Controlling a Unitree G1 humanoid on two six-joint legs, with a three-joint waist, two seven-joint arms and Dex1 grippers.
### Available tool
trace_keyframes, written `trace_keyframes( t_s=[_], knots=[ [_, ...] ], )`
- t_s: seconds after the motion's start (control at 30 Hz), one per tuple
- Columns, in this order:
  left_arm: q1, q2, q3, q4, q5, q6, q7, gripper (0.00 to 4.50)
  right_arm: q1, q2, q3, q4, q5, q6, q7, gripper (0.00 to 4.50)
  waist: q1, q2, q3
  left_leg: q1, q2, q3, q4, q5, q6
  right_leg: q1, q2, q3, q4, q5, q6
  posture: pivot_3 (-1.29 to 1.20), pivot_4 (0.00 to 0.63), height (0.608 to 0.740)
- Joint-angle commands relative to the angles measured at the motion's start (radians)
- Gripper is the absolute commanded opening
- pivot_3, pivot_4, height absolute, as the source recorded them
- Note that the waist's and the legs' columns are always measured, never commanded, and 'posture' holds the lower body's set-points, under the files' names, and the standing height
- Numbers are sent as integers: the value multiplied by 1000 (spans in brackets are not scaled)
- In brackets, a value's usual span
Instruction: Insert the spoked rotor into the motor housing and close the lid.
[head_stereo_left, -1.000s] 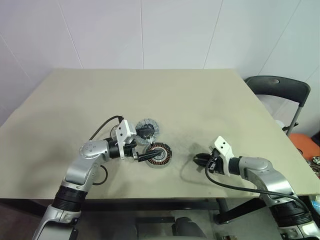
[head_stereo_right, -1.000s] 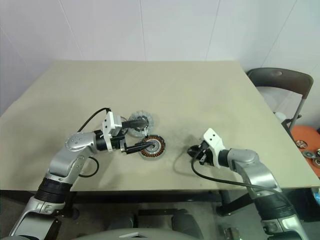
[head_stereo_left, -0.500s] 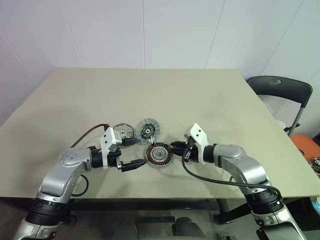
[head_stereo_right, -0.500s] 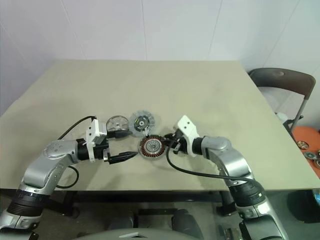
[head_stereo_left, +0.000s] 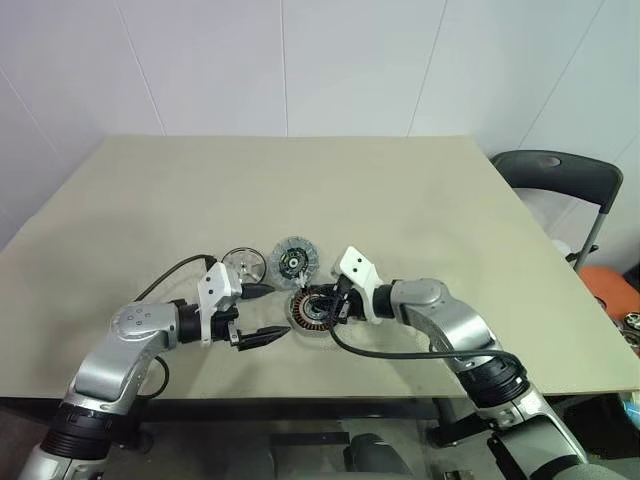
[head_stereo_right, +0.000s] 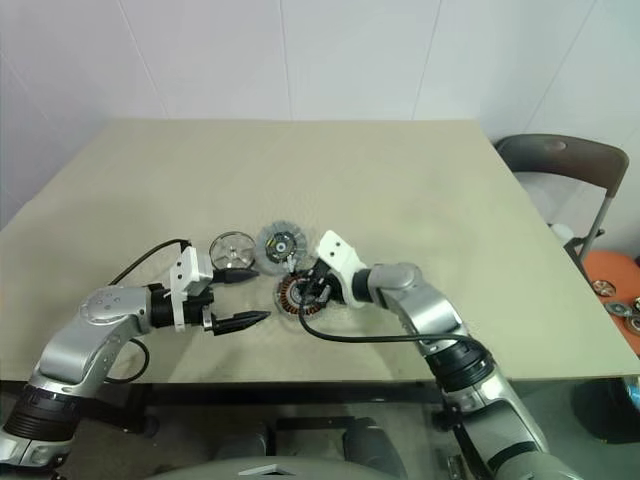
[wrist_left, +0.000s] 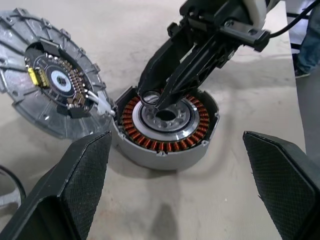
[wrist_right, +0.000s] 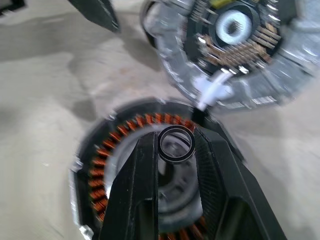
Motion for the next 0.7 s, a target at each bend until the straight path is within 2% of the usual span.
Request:
trace_keyframes(
  t_s=[0.03, 0.33, 0.7],
  knots=[
    [-9, 4, 9, -33, 3, -15, 8, 4500, -13, -11, 6, -19, -2, 8, 23, 670, -1, 0, 0, 0, 0, 0, 0, 0, 0, 0, 0, 0, 0, 0, 0, 0, 0, 740],
    [-15, -5, 5, -18, 6, -26, 7, 4500, 11, -43, 4, -27, -13, 15, 30, 670, -1, 0, 0, 0, 0, 0, 0, 0, 0, 0, 0, 0, 0, 0, 0, 0, 0, 740],
    [-31, -12, -4, -21, 11, -18, 18, 4500, 13, -31, 3, -21, -6, 20, 27, 670, -1, 0, 0, 0, 0, 0, 0, 0, 0, 0, 0, 0, 0, 0, 0, 0, 0, 740]
  ],
)
